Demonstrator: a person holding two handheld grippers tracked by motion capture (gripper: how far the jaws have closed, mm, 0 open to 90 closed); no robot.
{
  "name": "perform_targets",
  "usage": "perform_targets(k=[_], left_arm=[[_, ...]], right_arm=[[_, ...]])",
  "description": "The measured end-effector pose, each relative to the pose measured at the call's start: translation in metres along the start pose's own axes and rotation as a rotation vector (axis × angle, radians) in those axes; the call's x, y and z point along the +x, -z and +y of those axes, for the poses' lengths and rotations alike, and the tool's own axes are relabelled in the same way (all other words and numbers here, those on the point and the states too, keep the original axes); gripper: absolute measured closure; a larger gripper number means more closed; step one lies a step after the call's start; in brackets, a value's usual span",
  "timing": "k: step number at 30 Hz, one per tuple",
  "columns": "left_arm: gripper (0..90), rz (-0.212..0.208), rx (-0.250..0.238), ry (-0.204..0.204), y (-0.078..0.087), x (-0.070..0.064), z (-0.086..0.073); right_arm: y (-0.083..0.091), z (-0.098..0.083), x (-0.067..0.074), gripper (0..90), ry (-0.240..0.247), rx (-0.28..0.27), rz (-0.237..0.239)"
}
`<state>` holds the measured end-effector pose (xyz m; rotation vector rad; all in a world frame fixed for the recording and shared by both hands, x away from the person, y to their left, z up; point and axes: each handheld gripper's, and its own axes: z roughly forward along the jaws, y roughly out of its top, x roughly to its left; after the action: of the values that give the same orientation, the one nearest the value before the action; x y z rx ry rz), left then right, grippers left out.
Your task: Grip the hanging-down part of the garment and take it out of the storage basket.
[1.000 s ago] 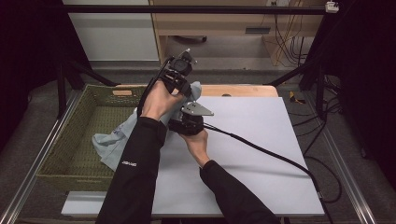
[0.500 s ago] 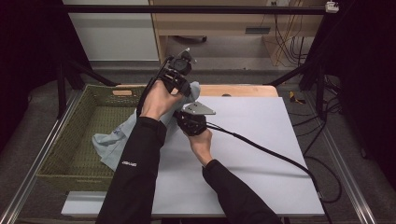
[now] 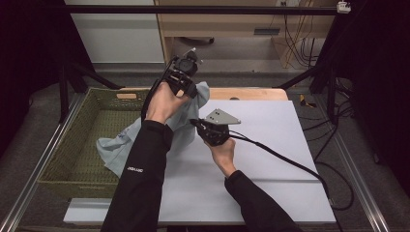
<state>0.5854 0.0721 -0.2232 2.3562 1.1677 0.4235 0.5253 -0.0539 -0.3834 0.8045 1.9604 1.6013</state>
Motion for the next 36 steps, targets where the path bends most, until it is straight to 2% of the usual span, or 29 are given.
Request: perform_targets(k=[1,2,3,6,9,14,21,24,26,33,36], left_arm=[[82.7,0.006,-0.001,-0.003,0.000,0.000,0.000],[82.7,0.006,-0.001,-0.004,0.000,-0.001,0.000],[82.7,0.006,-0.001,-0.004,0.000,-0.001,0.000],[82.7,0.007,-0.002,-0.002,0.001,-0.001,0.000],[82.7,0.005,-0.002,0.002,0.003,0.001,-0.002],[82.7,-0.005,-0.005,0.000,0.005,-0.001,-0.002],[82.6,-0.016,-0.010,-0.014,0.005,-0.008,0.000],[82.7,-0.013,-0.003,-0.021,0.006,-0.008,0.000],[82.6,-0.027,-0.011,-0.013,0.006,-0.009,-0.001],[82.7,-0.033,-0.017,-0.034,0.005,-0.020,0.005],[82.8,-0.033,-0.015,-0.037,0.005,-0.021,0.005]], right_arm=[[0.003,0.001,0.001,89.5,-0.024,-0.006,0.002],[0.006,0.001,-0.002,89.5,0.002,-0.014,0.002],[0.010,0.002,-0.002,89.5,-0.016,-0.015,0.001],[0.019,0.003,-0.009,89.5,0.033,-0.033,-0.013],[0.029,0.004,-0.016,89.5,0.046,-0.034,-0.022],[0.045,0.007,-0.021,89.6,0.040,-0.041,-0.032],[0.068,0.014,-0.028,89.5,0.088,-0.044,-0.067],[0.075,0.016,-0.032,89.6,0.082,-0.043,-0.092],[0.082,0.017,-0.036,89.6,0.067,-0.049,-0.102],[0.095,0.022,-0.041,89.6,0.087,-0.042,-0.137],[0.099,0.022,-0.045,89.5,0.075,-0.037,-0.160]])
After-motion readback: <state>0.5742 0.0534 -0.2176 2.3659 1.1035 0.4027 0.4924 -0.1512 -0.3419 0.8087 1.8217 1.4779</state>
